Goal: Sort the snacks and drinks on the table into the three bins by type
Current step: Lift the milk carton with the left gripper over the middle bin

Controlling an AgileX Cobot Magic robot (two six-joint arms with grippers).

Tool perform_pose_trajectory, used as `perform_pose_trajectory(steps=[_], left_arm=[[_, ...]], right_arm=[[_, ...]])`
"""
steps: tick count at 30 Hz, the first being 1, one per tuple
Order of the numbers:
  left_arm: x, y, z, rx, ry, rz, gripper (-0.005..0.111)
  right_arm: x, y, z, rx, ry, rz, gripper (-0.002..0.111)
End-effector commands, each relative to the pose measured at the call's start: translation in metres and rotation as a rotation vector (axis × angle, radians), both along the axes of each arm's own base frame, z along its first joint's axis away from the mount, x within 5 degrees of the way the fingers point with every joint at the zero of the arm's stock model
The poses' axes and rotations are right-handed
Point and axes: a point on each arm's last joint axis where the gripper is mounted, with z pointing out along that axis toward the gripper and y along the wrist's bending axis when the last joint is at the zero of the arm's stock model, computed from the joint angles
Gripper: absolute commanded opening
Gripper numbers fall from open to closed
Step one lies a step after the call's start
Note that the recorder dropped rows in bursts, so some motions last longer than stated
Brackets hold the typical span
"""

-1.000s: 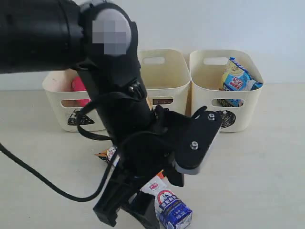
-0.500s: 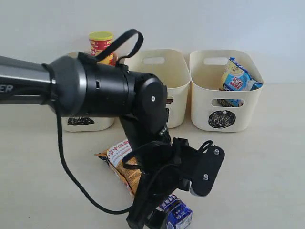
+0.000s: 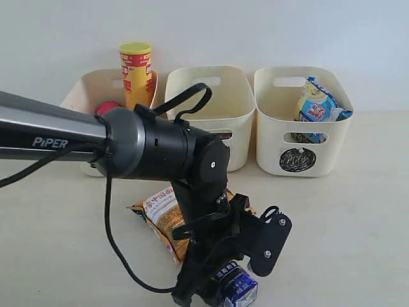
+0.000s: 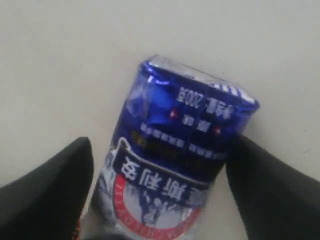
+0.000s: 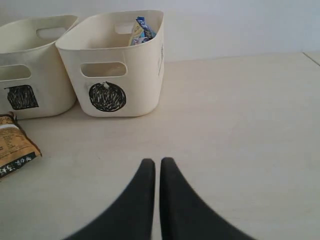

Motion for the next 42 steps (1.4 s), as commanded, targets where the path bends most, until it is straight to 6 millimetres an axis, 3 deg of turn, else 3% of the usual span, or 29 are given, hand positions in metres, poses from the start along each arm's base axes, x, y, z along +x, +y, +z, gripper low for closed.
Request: perform_pose_trajectory(steps=[1, 3, 5, 6, 11, 13, 19, 22, 26, 31, 37, 42], left_arm=[[0.002, 0.003, -0.004, 0.018, 0.016, 0.006, 0.042], [0.002, 0.003, 0.009, 0.003, 0.018, 0.059, 0.012], [0.003, 0.001, 0.026, -0.037, 0.001, 0.117, 0.004], [0.003, 0.001, 0.036, -0.058, -0.009, 0.145, 0.004], [0.002, 0.003, 0.127, -0.284, -0.103, 0.333, 0.004], [0.003, 0.004, 0.153, -0.395, -0.148, 0.407, 0.004], [0.03, 0.016, 0.218, -0.835, -0.203, 0.78, 0.004], [0.05, 0.028, 0.235, -1.056, -0.186, 0.963, 0.004], [0.074, 0.038, 0.237, -1.253, -0.119, 1.147, 0.004], [0.102, 0.045, 0.222, -1.394, -0.082, 1.266, 0.004], [0.13, 0.044, 0.186, -1.451, -0.039, 1.372, 0.004], [0.149, 0.047, 0.148, -1.393, -0.039, 1.444, 0.004]], right_arm=[[0.0, 0.0, 0.002, -0.004, -0.02, -0.004, 0.0], [0.0, 0.0, 0.002, -0.004, -0.02, -0.004, 0.0], [0.0, 0.0, 0.002, -0.004, -0.02, -0.004, 0.0], [0.0, 0.0, 0.002, -0.004, -0.02, -0.004, 0.0], [0.0, 0.0, 0.002, -0.004, -0.02, -0.004, 0.0], [0.0, 0.0, 0.002, -0.004, -0.02, -0.004, 0.0], [0.0, 0.0, 0.002, -0.004, -0.02, -0.004, 0.0], [0.0, 0.0, 0.002, -0.004, -0.02, -0.004, 0.0], [0.0, 0.0, 0.002, -0.004, -0.02, -0.004, 0.0], [0.0, 0.0, 0.002, -0.002, -0.02, -0.004, 0.0], [0.0, 0.0, 0.002, -0.002, -0.02, -0.004, 0.0], [0.0, 0.0, 0.002, -0.002, -0.02, -0.004, 0.0]])
